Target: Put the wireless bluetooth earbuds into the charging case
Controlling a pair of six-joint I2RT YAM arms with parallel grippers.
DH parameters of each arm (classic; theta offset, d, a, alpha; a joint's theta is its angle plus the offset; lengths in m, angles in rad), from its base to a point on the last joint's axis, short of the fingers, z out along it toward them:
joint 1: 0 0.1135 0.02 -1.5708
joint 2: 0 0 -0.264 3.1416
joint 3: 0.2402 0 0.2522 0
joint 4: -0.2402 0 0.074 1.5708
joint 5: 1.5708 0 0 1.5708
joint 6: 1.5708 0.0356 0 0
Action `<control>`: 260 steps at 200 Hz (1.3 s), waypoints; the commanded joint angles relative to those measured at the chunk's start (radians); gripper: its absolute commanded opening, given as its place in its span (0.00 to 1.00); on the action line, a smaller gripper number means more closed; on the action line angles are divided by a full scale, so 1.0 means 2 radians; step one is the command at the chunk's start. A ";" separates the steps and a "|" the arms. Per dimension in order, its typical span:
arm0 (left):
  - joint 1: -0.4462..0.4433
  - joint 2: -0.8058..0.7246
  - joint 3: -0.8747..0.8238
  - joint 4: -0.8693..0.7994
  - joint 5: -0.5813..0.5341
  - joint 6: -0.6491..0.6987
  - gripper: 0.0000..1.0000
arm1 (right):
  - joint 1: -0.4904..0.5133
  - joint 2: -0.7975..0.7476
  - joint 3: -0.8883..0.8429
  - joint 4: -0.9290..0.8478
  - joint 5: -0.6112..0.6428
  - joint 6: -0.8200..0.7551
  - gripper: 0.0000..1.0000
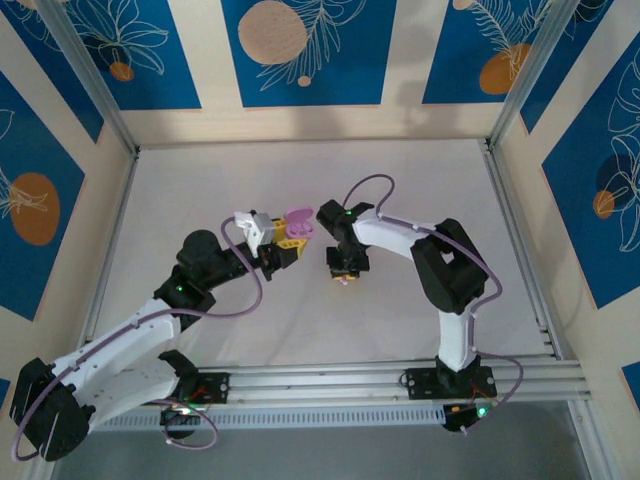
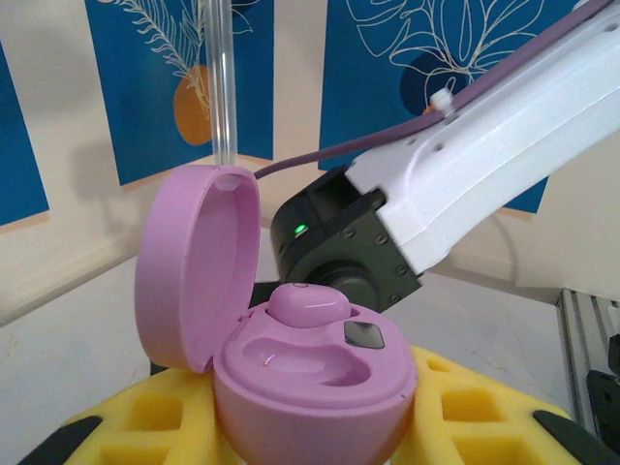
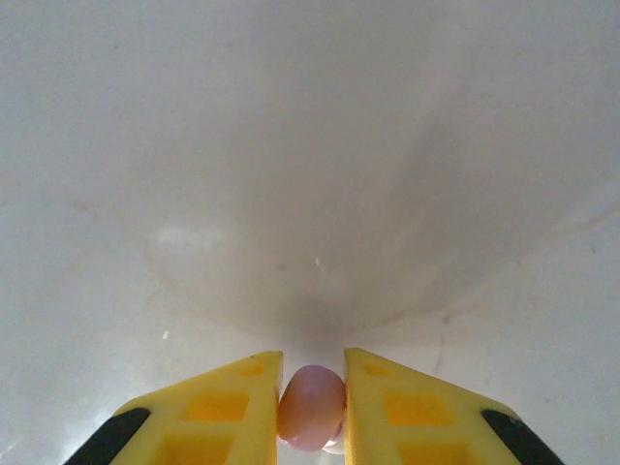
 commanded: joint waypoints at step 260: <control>-0.013 0.106 -0.008 0.143 0.021 0.004 0.28 | -0.010 -0.312 0.034 0.156 -0.235 0.084 0.23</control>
